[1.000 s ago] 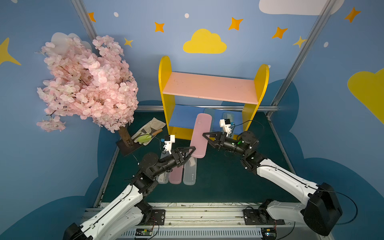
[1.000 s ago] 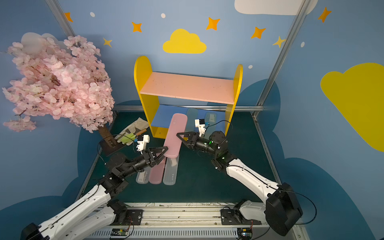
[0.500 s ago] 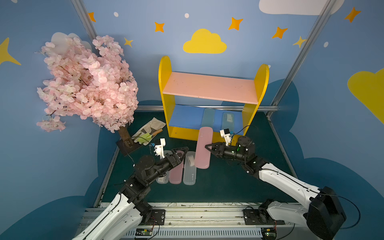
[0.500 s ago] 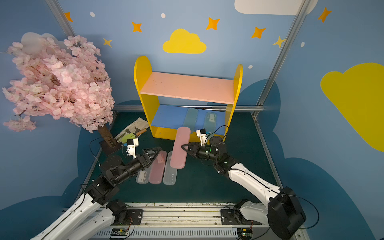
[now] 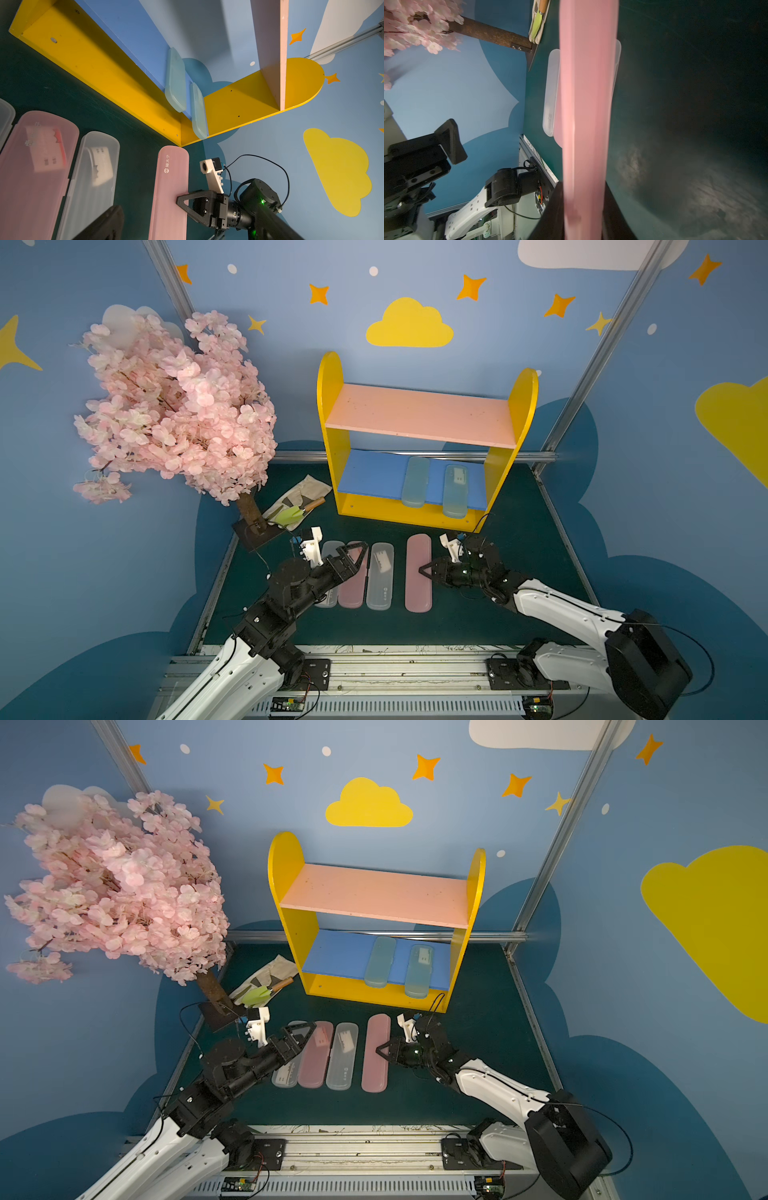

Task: Remove the pencil cases from the shelf
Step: Place the pencil case at the center of the board.

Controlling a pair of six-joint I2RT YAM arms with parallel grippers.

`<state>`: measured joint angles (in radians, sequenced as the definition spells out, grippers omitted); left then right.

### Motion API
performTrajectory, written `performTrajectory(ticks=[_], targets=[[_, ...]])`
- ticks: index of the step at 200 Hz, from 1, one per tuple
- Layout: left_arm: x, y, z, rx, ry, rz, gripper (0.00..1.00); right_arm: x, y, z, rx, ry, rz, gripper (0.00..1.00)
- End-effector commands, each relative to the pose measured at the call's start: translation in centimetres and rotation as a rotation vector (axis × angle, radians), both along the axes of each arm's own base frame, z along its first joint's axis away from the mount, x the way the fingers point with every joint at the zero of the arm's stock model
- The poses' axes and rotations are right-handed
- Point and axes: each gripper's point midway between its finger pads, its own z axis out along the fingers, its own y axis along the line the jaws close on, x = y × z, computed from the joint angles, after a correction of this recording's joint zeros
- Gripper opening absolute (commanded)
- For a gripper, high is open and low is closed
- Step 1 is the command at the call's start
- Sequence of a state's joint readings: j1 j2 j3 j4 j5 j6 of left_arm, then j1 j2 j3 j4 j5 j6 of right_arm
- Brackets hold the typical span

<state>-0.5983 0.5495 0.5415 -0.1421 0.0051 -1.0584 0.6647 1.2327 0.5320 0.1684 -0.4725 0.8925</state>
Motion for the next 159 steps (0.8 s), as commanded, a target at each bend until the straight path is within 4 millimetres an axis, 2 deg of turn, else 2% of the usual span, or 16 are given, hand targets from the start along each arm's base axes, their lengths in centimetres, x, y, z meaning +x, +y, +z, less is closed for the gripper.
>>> performTrajectory(ticks=[1, 61, 159], targets=[[0.1, 0.0, -0.4, 0.011, -0.001, 0.002, 1.0, 0.8, 1.3, 0.4, 0.033, -0.056, 0.041, 0.16], [0.1, 0.1, -0.5, 0.005, 0.004, 0.006, 1.0, 2.8, 2.5, -2.0, 0.041, -0.003, -0.008, 0.15], [-0.2, 0.5, -0.8, -0.01, 0.003, 0.022, 1.0, 3.7, 4.2, -4.2, 0.049, 0.07, 0.01, 0.14]])
